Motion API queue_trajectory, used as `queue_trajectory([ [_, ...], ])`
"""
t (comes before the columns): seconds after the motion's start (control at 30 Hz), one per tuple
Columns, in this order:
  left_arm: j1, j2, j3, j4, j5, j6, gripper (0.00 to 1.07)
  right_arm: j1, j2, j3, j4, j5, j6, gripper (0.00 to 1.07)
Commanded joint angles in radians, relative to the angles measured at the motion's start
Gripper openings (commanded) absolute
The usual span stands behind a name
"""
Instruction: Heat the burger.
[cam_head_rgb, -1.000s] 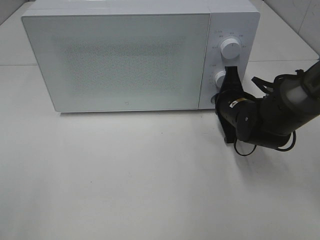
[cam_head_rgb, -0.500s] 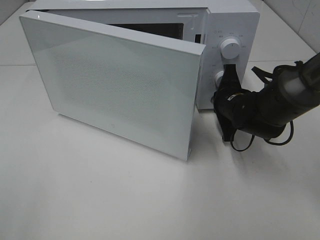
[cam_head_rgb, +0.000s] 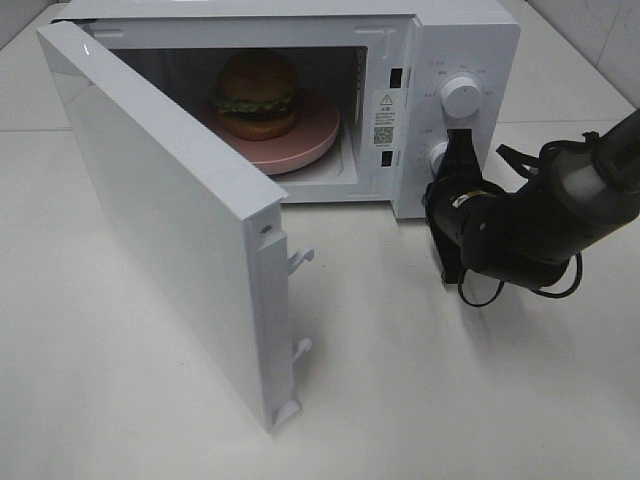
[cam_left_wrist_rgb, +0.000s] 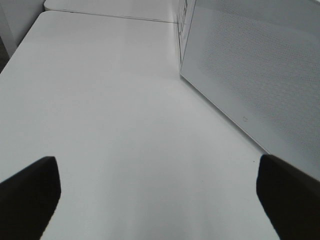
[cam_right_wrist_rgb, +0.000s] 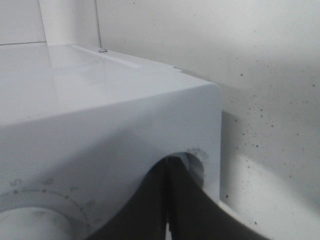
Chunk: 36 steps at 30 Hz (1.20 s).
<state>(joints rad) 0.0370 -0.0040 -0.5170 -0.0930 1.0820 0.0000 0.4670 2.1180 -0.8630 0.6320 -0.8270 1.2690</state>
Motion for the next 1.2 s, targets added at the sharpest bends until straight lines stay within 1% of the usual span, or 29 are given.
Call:
queue_trajectory([
  [0.03, 0.002, -0.018, 0.000, -0.008, -0.014, 0.000, 1.00, -0.004, -0.034, -0.019, -0.032, -0.184, 0.036, 0.00],
  [0.17, 0.002, -0.018, 0.000, -0.008, -0.014, 0.000, 1.00, 0.012, -0.040, 0.001, -0.034, -0.170, 0.037, 0.00],
  [0.3, 0.002, -0.018, 0.000, -0.008, -0.014, 0.000, 1.00, 0.037, -0.076, 0.057, -0.034, -0.100, 0.037, 0.00],
  [0.43, 0.002, -0.018, 0.000, -0.008, -0.014, 0.000, 1.00, 0.040, -0.089, 0.082, -0.047, -0.080, 0.036, 0.00],
  [0.5, 0.002, -0.018, 0.000, -0.008, -0.014, 0.000, 1.00, 0.048, -0.099, 0.099, -0.067, -0.047, 0.037, 0.00],
  [0.57, 0.002, -0.018, 0.000, -0.007, -0.014, 0.000, 1.00, 0.048, -0.127, 0.119, -0.134, 0.017, 0.034, 0.00],
  [0.6, 0.002, -0.018, 0.000, -0.007, -0.014, 0.000, 1.00, 0.048, -0.127, 0.119, -0.134, 0.017, 0.034, 0.00],
  [0.63, 0.002, -0.018, 0.000, -0.007, -0.014, 0.000, 1.00, 0.048, -0.157, 0.132, -0.197, 0.078, 0.019, 0.00],
  [0.67, 0.002, -0.018, 0.000, -0.007, -0.014, 0.000, 1.00, 0.048, -0.170, 0.136, -0.222, 0.101, 0.012, 0.00],
  [0.7, 0.002, -0.018, 0.000, -0.007, -0.014, 0.000, 1.00, 0.048, -0.170, 0.136, -0.222, 0.101, 0.012, 0.00],
  [0.73, 0.002, -0.018, 0.000, -0.007, -0.014, 0.000, 1.00, 0.048, -0.200, 0.153, -0.254, 0.142, -0.004, 0.00],
  [0.8, 0.002, -0.018, 0.000, -0.007, -0.014, 0.000, 1.00, 0.048, -0.218, 0.163, -0.259, 0.157, -0.016, 0.00],
  [0.87, 0.002, -0.018, 0.000, -0.007, -0.014, 0.000, 1.00, 0.048, -0.283, 0.199, -0.262, 0.187, -0.077, 0.00],
  [0.97, 0.002, -0.018, 0.000, -0.007, -0.014, 0.000, 1.00, 0.048, -0.299, 0.205, -0.265, 0.196, -0.095, 0.00],
  [1.03, 0.002, -0.018, 0.000, -0.007, -0.014, 0.000, 1.00, 0.048, -0.365, 0.214, -0.271, 0.270, -0.189, 0.00],
  [1.07, 0.002, -0.018, 0.000, -0.007, -0.014, 0.000, 1.00, 0.048, -0.365, 0.214, -0.271, 0.270, -0.189, 0.00],
  [1.13, 0.002, -0.018, 0.000, -0.007, -0.014, 0.000, 1.00, 0.048, -0.408, 0.214, -0.273, 0.330, -0.283, 0.00],
  [1.2, 0.002, -0.018, 0.000, -0.007, -0.014, 0.000, 1.00, 0.048, -0.423, 0.214, -0.273, 0.352, -0.319, 0.00],
])
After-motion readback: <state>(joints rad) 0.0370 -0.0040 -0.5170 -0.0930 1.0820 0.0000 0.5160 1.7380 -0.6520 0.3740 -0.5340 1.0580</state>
